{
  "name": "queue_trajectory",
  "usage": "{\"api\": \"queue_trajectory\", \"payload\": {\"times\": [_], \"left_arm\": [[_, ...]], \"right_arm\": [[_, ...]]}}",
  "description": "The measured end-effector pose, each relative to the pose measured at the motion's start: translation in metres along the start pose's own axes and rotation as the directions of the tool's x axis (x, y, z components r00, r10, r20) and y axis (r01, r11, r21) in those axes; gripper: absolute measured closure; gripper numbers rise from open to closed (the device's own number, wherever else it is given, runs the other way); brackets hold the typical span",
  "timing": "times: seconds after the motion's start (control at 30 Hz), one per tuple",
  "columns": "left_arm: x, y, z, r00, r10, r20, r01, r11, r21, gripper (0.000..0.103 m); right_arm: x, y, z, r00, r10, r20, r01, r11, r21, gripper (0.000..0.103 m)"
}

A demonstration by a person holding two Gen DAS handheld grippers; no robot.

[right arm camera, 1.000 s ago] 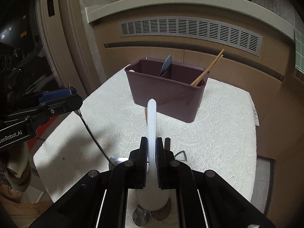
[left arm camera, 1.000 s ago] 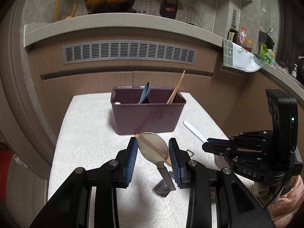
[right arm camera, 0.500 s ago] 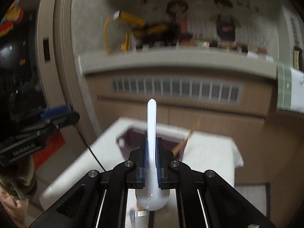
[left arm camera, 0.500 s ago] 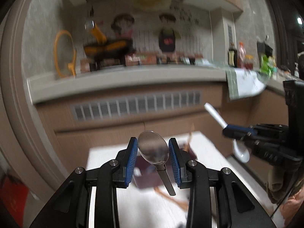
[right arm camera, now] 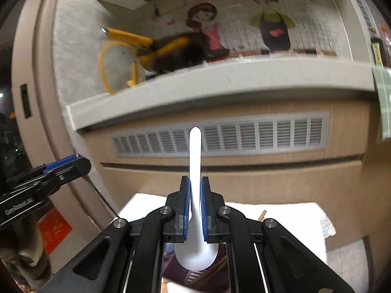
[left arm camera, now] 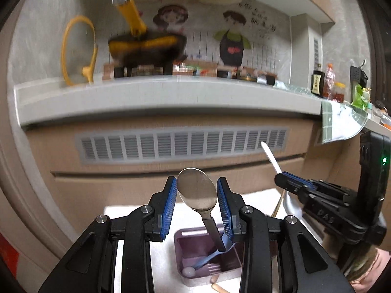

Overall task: Organize utensils
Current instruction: 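Release the metal spoon from the left tool while the right drops the white spoon into the caddy, then grasp the black-handled spoon with the right tool while the left grasps the wooden spoon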

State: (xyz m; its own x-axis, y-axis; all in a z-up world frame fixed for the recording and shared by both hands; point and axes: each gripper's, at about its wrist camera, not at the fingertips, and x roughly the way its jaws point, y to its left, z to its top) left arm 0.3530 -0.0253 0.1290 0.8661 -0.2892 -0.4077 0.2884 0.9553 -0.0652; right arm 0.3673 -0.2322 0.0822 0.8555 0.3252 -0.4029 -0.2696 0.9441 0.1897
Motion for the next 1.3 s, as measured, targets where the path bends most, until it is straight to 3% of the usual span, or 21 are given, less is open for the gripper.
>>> {"api": "queue_trajectory", "payload": {"times": [0.1,0.23,0.33,0.4,0.57,0.73,0.87,1.0,1.07,1.23,1.3], "left_arm": [[0.025,0.005,-0.017,0.999,0.005,-0.047,-0.005,1.0,-0.01,0.068],[0.045,0.008,-0.036,0.994,-0.038,-0.103,0.033,0.998,-0.047,0.067],[0.049,0.009,-0.046,0.99,-0.053,-0.128,0.044,0.997,-0.07,0.059],[0.045,0.01,-0.049,0.99,-0.064,-0.126,0.053,0.995,-0.088,0.05],[0.023,0.005,-0.056,0.99,-0.063,-0.123,0.053,0.995,-0.081,0.049],[-0.004,-0.005,-0.078,0.986,-0.065,-0.152,0.054,0.996,-0.076,0.041],[-0.022,-0.011,-0.108,0.975,-0.061,-0.213,0.044,0.995,-0.086,0.041],[-0.019,-0.024,-0.137,0.939,-0.138,-0.316,0.113,0.989,-0.096,0.041],[-0.007,-0.034,-0.148,0.902,-0.211,-0.376,0.189,0.977,-0.095,0.041],[0.049,-0.069,-0.163,0.778,-0.362,-0.513,0.355,0.928,-0.115,0.041],[0.068,-0.08,-0.163,0.768,-0.35,-0.537,0.362,0.928,-0.086,0.041]], "right_arm": [[0.019,0.0,-0.018,0.999,-0.042,-0.022,0.041,0.999,-0.015,0.095],[0.032,-0.003,-0.043,0.994,-0.036,-0.099,0.033,0.999,-0.037,0.094],[0.032,-0.01,-0.052,0.988,-0.028,-0.155,0.023,0.999,-0.034,0.088],[0.02,-0.014,-0.053,0.988,-0.038,-0.151,0.034,0.999,-0.031,0.081],[-0.018,-0.018,-0.057,0.986,-0.091,-0.142,0.082,0.994,-0.067,0.063],[-0.047,-0.013,-0.08,0.968,-0.096,-0.233,0.073,0.992,-0.106,0.063],[-0.054,0.002,-0.111,0.942,-0.101,-0.32,0.046,0.984,-0.175,0.059],[-0.061,0.005,-0.146,0.901,-0.076,-0.427,0.009,0.987,-0.158,0.058],[-0.07,0.004,-0.162,0.889,-0.084,-0.45,0.013,0.987,-0.157,0.058],[-0.093,-0.007,-0.187,0.868,-0.092,-0.487,0.039,0.992,-0.117,0.057],[-0.099,-0.012,-0.194,0.861,-0.096,-0.499,0.051,0.993,-0.104,0.057]]}}
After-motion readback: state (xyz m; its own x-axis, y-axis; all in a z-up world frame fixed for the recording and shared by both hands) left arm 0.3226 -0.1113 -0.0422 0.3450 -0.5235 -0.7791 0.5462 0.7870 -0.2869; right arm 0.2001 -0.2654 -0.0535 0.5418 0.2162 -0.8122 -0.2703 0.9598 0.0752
